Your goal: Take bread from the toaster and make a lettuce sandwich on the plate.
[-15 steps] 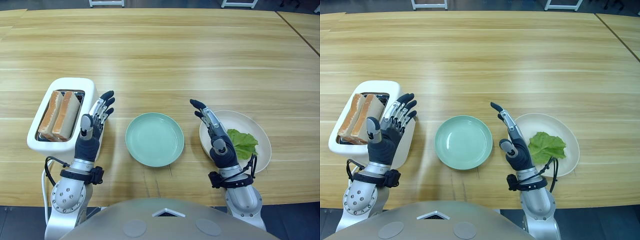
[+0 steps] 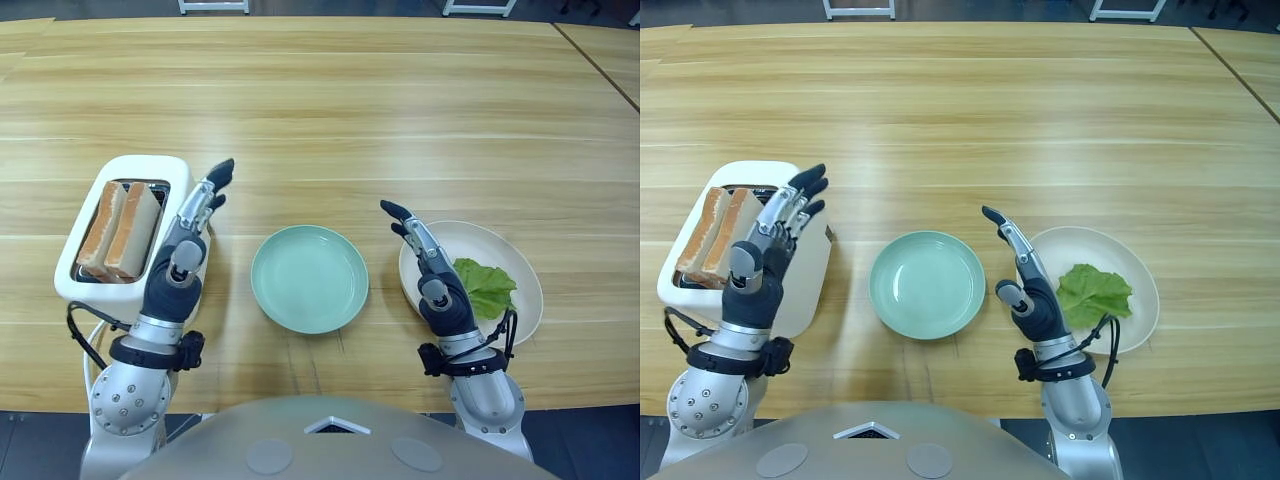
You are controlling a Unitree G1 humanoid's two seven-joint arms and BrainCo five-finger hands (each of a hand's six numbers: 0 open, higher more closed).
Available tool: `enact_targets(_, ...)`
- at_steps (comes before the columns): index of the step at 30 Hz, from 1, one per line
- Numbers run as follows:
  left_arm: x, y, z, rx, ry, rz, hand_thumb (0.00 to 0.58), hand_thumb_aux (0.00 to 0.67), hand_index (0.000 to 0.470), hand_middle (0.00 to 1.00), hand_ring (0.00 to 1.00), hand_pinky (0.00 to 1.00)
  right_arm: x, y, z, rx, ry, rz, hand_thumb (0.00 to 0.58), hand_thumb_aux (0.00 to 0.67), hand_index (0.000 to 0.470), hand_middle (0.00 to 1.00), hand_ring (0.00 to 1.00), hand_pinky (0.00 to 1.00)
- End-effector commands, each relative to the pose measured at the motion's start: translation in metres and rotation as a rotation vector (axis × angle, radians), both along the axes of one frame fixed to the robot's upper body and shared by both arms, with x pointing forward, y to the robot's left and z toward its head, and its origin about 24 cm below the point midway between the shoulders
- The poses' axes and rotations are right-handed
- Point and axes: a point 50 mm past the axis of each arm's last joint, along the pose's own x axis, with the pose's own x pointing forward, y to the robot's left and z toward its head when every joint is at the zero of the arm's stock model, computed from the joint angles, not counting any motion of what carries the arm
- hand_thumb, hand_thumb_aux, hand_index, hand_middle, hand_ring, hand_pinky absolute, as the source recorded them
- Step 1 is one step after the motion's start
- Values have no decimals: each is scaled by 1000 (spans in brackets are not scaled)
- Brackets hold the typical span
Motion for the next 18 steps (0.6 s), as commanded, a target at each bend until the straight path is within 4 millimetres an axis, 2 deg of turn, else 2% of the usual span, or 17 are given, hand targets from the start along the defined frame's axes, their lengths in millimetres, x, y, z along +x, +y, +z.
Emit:
enact_targets(1, 12, 37, 42, 405, -157, 190, 0, 0, 0, 0, 0, 0, 1, -5, 2, -18, -10, -17, 0, 0, 0, 0, 0, 0)
enact_targets(3, 17, 54, 55, 579, -138, 295, 0, 0, 0, 0, 0, 0, 1, -6, 2, -21, -16, -33, 0, 0, 0, 0, 0, 0)
enact_targets(5, 23, 69, 55, 730, -61, 368, 0, 0, 0, 0, 0, 0, 1, -7, 3, -22, -20, -42, 0, 0, 0, 0, 0, 0)
enact_targets(10, 34, 109, 34, 1061, 178, 534, 0, 0, 0, 0, 0, 0, -1, -8, 2, -28, -24, -58, 0, 0, 0, 0, 0, 0)
enact_targets(15, 29, 125, 4, 1236, 389, 536, 0, 0, 0, 0, 0, 0, -2, -11, 1, -35, -24, -72, 0, 0, 0, 0, 0, 0)
enact_targets(18, 28, 129, -4, 1294, 440, 530, 0, 0, 0, 0, 0, 0, -4, -13, 1, -37, -24, -86, 0, 0, 0, 0, 0, 0)
